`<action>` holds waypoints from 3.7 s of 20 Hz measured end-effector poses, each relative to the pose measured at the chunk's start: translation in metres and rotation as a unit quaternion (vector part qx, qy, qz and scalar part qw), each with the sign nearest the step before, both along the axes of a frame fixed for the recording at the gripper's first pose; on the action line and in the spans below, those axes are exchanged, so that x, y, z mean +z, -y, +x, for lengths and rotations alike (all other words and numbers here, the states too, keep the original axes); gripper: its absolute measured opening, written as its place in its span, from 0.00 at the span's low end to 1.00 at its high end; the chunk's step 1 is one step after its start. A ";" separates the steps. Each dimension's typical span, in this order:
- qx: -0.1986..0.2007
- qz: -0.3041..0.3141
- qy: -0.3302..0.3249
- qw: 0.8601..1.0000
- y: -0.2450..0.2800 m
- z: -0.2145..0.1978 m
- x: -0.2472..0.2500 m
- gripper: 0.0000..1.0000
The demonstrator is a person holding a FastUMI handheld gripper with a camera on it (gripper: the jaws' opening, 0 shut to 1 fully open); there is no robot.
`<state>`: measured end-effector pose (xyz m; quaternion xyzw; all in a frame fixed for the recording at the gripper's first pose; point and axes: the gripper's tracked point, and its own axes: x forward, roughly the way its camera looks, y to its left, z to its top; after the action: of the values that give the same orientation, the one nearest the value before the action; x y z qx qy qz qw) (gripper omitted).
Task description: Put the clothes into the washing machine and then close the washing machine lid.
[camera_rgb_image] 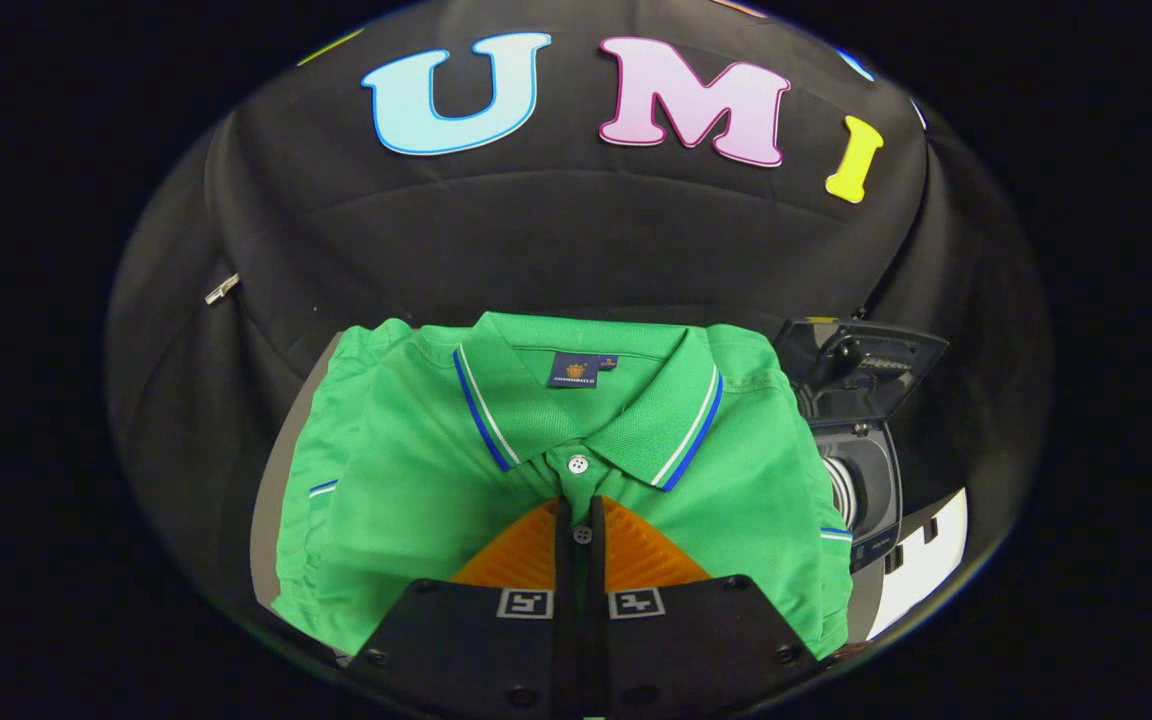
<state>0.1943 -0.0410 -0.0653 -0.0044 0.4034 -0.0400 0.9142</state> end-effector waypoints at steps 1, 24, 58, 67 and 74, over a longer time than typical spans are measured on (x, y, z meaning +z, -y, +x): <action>0.006 -0.010 0.007 1.000 -0.001 0.000 0.001 0.06; -0.017 -0.087 0.233 0.969 -0.034 -0.029 0.103 0.05; -0.029 -0.070 0.212 0.974 0.327 -0.029 0.096 0.05; -0.070 -0.072 0.153 0.983 0.386 0.012 -0.026 0.05; -0.055 -0.070 0.074 0.993 0.392 0.032 -0.129 0.05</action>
<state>0.2264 -0.4332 -0.1940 -0.0436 0.3301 -0.1186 0.9355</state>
